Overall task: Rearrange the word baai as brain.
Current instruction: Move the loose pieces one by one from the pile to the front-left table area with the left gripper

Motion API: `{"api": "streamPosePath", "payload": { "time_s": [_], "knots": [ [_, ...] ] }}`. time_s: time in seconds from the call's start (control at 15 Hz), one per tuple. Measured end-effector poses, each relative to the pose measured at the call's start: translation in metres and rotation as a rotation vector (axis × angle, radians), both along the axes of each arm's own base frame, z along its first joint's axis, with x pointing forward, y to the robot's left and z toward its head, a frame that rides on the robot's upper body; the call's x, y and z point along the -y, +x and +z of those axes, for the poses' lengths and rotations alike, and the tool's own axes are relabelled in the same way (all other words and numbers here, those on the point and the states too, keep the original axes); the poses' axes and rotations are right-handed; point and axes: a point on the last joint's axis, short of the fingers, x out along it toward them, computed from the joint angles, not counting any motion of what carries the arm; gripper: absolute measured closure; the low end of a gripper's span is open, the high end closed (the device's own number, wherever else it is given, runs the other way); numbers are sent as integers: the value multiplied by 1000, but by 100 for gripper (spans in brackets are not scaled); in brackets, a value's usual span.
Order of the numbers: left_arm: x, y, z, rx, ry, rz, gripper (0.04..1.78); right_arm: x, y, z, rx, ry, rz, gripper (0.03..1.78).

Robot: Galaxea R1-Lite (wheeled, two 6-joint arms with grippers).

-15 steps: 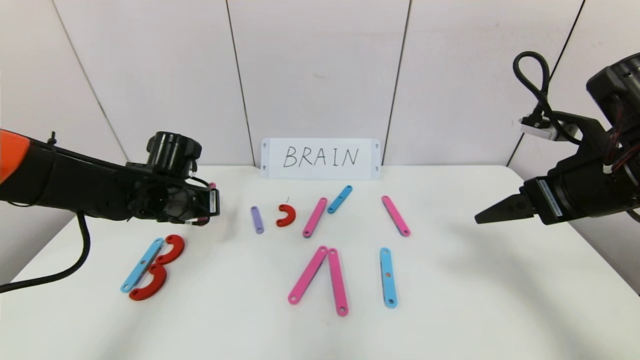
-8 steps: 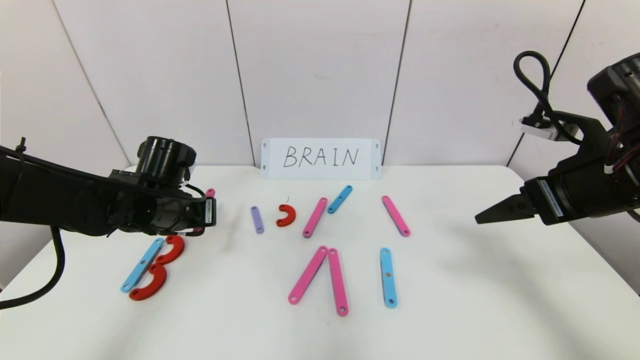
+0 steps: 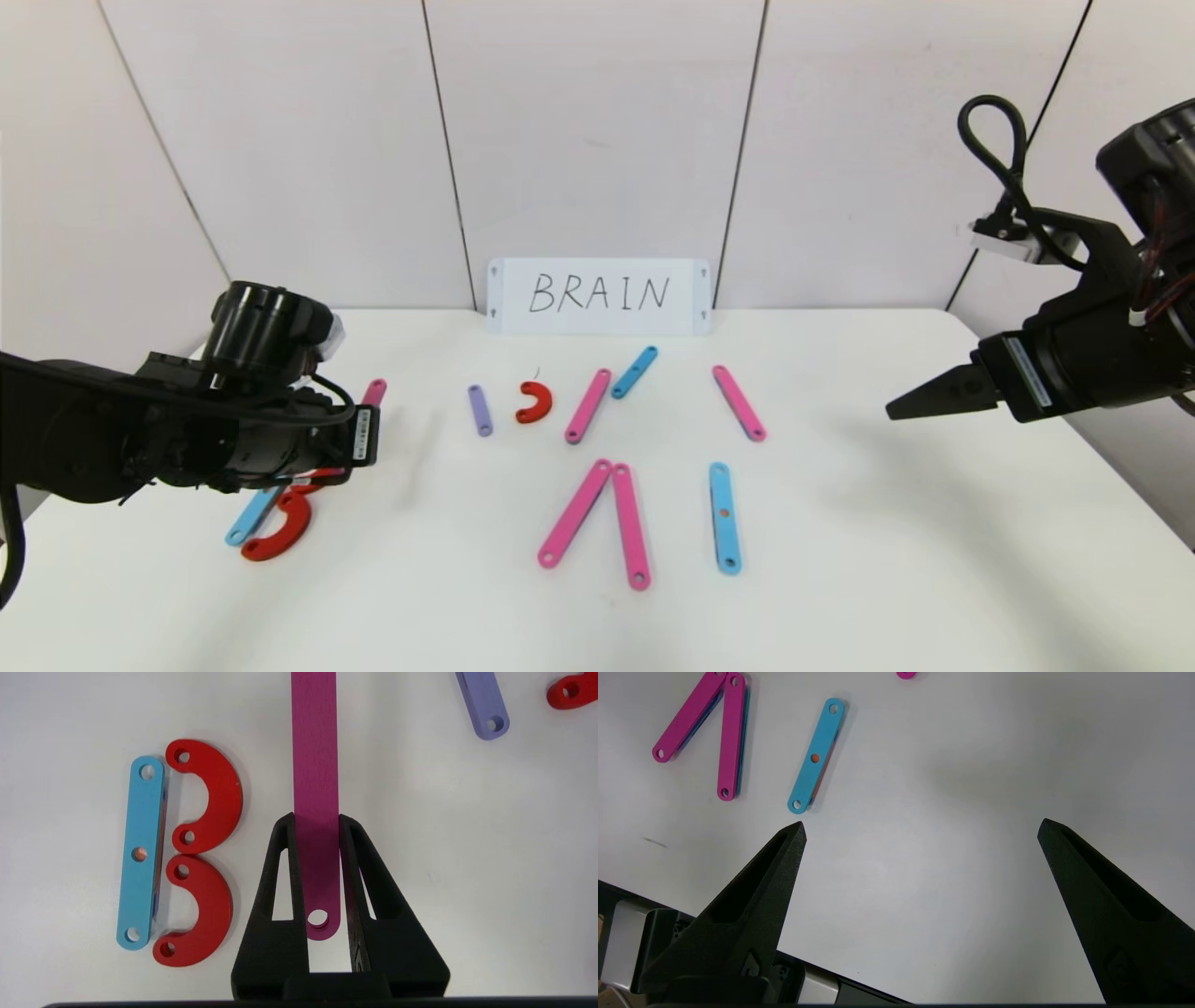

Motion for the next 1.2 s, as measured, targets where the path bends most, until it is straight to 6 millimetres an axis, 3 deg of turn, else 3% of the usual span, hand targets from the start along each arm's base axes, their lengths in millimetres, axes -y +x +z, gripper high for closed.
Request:
{"api": "streamPosePath", "payload": {
  "time_s": [0.47, 1.2],
  "knots": [
    [13, -33, -3, -14, -6, -71, 155, -2, 0, 0, 0, 0, 6, 7],
    [11, -47, -20, -26, 0, -87, 155, -2, 0, 0, 0, 0, 7, 7]
  ]
}}
